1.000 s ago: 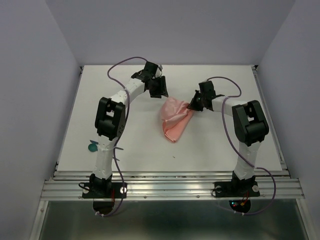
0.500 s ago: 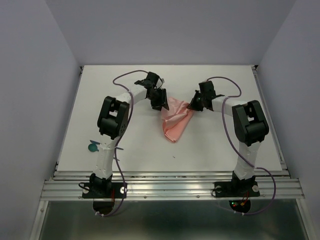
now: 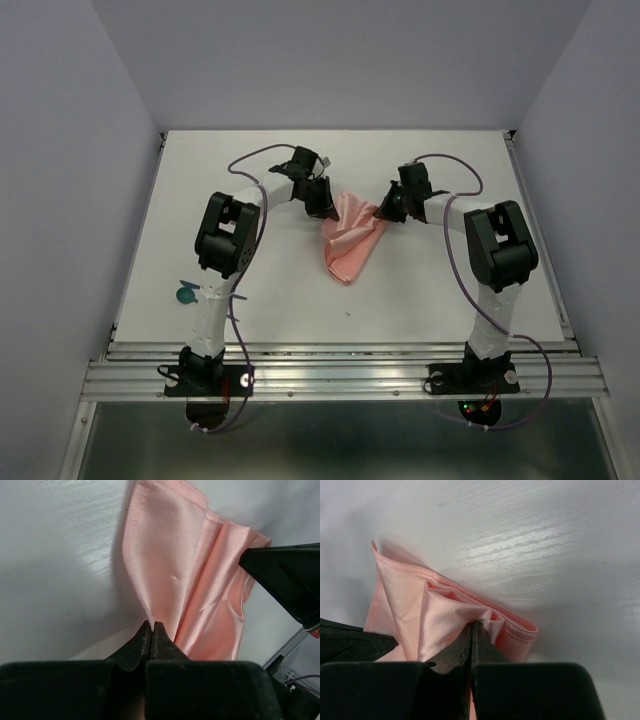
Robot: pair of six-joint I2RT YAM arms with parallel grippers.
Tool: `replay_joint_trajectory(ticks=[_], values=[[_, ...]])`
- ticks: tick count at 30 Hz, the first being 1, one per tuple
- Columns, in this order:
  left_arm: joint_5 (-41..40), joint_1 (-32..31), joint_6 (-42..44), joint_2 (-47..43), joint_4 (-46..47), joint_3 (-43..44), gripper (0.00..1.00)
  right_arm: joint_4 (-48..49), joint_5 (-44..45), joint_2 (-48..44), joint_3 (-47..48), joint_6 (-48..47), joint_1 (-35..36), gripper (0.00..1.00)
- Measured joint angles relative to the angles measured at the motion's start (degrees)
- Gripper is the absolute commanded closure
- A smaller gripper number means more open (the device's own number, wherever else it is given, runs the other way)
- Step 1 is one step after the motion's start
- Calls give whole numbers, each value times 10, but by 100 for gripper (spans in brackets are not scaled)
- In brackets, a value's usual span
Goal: Fold the napkin into a case and place the utensils inside
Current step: Fold the 2/3-rectangle-folded napkin at the center of the board.
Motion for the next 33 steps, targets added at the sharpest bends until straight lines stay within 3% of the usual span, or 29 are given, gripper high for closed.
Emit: replay_joint_trajectory(ticks=[16,33], values=[[31,-27,-16,-91,51,-40,100,0,1,0,-1,17,0,99],[37,-94,-8,-35,28,28,100,0,-1,0,-2,26,0,99]])
